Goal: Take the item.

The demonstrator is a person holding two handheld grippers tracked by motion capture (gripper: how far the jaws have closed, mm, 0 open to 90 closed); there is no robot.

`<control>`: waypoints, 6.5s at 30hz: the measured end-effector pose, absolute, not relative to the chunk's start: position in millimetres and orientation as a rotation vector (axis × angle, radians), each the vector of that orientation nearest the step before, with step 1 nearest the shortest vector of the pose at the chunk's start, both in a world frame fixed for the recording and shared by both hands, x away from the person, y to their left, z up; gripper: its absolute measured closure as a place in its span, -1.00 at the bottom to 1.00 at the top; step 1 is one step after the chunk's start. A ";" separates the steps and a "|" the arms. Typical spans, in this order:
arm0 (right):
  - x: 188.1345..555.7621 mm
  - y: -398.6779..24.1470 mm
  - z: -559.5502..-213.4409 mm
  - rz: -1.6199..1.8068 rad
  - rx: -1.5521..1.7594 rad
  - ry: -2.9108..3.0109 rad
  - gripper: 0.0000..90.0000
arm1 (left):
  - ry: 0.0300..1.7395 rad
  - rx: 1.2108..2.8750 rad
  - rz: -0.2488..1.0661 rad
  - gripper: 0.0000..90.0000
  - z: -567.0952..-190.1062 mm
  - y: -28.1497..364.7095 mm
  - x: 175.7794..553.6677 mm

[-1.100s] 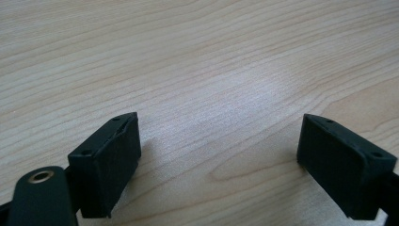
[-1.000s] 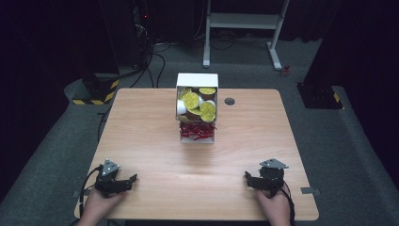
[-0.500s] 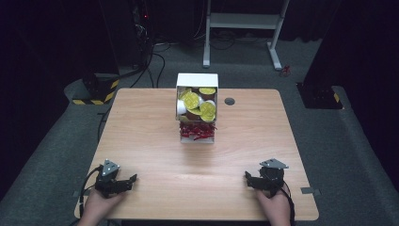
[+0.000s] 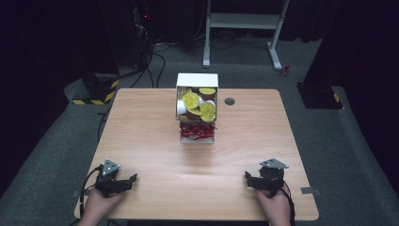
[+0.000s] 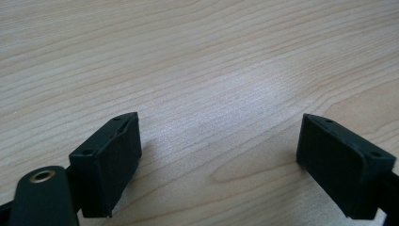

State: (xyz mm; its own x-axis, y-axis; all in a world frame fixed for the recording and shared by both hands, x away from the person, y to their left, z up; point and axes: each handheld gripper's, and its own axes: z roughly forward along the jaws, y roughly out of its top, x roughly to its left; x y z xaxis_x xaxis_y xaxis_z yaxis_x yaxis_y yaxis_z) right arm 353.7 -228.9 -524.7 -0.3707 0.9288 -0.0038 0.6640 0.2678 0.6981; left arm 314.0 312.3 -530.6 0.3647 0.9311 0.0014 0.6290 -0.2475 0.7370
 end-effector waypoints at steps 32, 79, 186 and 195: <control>353.8 -228.9 -524.7 0.864 1.441 2.130 -0.79 | 1.351 1.903 0.531 -0.60 -514.1 311.5 323.7; 355.9 -229.6 -524.7 0.867 1.410 2.158 -0.82 | 1.177 1.858 0.607 -0.54 -447.9 224.4 341.3; 355.5 -228.9 -524.7 0.870 1.415 2.160 -0.82 | 1.144 1.826 0.588 0.74 -442.7 143.4 427.8; 355.5 -228.9 -524.7 0.870 1.415 2.161 -0.82 | 1.138 1.831 0.614 0.96 -441.4 145.6 423.8</control>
State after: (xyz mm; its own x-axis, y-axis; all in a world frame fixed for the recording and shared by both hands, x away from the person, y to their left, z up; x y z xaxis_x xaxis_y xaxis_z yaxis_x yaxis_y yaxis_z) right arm 355.5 -228.9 -524.7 -0.3986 0.9171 -0.0037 0.6588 0.2891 0.6946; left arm 423.8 145.6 -441.4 0.4605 0.8870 -0.0349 0.4576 -0.2035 0.8655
